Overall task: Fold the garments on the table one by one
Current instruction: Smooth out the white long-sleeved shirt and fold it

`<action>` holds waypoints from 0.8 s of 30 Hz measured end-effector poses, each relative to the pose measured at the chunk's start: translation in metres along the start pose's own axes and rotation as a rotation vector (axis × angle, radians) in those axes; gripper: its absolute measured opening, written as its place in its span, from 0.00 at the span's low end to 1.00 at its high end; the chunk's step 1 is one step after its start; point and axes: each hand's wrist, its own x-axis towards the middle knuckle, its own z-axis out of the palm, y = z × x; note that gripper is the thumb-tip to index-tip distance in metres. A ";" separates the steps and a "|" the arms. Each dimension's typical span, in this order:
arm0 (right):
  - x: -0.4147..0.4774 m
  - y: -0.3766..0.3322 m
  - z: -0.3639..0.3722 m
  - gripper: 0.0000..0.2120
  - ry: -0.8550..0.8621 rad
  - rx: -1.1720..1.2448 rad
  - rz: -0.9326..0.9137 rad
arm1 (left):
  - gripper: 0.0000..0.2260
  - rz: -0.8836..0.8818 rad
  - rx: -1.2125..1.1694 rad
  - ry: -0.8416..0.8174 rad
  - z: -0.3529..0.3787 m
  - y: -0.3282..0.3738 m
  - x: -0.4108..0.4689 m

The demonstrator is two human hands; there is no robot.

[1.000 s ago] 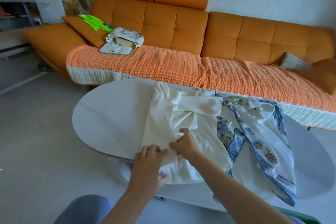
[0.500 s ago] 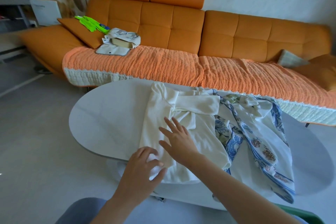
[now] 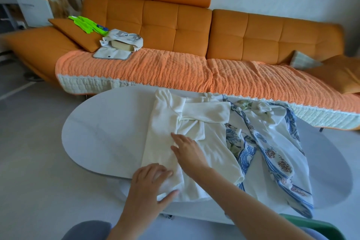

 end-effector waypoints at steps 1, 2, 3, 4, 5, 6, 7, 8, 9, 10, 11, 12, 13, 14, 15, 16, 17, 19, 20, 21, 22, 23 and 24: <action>0.001 0.000 -0.001 0.22 0.079 0.064 0.076 | 0.18 0.031 0.008 0.024 0.003 0.002 0.001; 0.004 0.000 -0.004 0.21 0.108 0.148 0.187 | 0.18 0.067 0.020 0.045 0.006 0.004 0.002; 0.007 0.000 -0.006 0.22 0.098 0.240 0.311 | 0.18 0.093 0.024 0.055 0.008 0.006 0.003; 0.011 0.000 -0.007 0.23 0.060 0.308 0.411 | 0.16 0.099 0.018 0.061 0.010 0.008 0.004; 0.016 0.001 -0.007 0.21 0.026 0.317 0.459 | 0.14 0.096 0.012 0.076 0.011 0.009 0.005; 0.020 0.001 -0.007 0.19 0.012 0.283 0.467 | 0.12 0.086 0.001 0.094 0.012 0.009 0.006; 0.022 0.000 -0.007 0.21 0.012 0.249 0.471 | 0.11 0.081 -0.012 0.106 0.012 0.009 0.007; 0.023 0.000 -0.007 0.23 0.008 0.245 0.483 | 0.09 0.085 -0.028 0.119 0.012 0.009 0.008; 0.025 0.000 -0.007 0.23 -0.001 0.273 0.493 | 0.08 0.096 -0.052 0.133 0.013 0.008 0.008; 0.028 0.000 -0.006 0.20 -0.013 0.319 0.505 | 0.07 0.103 -0.085 0.147 0.012 0.008 0.008; 0.029 0.000 -0.006 0.16 -0.026 0.363 0.514 | 0.07 0.103 -0.123 0.163 0.010 0.010 0.009; 0.030 -0.001 -0.007 0.14 -0.020 0.408 0.519 | 0.09 0.093 -0.162 0.181 0.007 0.011 0.009; 0.030 0.001 -0.007 0.13 0.003 0.459 0.527 | 0.11 0.073 -0.205 0.187 0.004 0.013 0.010; 0.030 0.004 -0.005 0.13 0.026 0.504 0.539 | 0.14 0.047 -0.241 0.183 0.002 0.014 0.009; 0.029 0.007 -0.002 0.13 0.042 0.527 0.557 | 0.16 0.031 -0.260 0.169 0.000 0.014 0.008; 0.028 0.010 0.000 0.13 0.039 0.529 0.573 | 0.16 0.034 -0.261 0.148 0.000 0.014 0.007; 0.027 0.012 0.001 0.12 0.029 0.526 0.576 | 0.13 0.052 -0.247 0.126 0.000 0.015 0.005; 0.025 0.009 0.001 0.14 0.052 0.508 0.536 | 0.08 0.101 -0.221 0.107 0.003 0.014 0.003; 0.025 0.006 -0.002 0.18 0.068 0.474 0.510 | 0.07 0.111 -0.218 0.114 0.003 0.014 0.003; 0.026 0.002 -0.005 0.22 0.070 0.425 0.488 | 0.07 0.108 -0.213 0.118 0.004 0.013 0.003; 0.026 -0.002 -0.008 0.25 0.055 0.371 0.469 | 0.09 0.093 -0.202 0.112 0.004 0.013 0.004; 0.026 -0.004 -0.009 0.25 0.025 0.318 0.446 | 0.11 0.076 -0.190 0.098 0.004 0.013 0.004; 0.025 -0.007 -0.009 0.23 -0.021 0.273 0.425 | 0.12 0.069 -0.179 0.084 0.006 0.013 0.003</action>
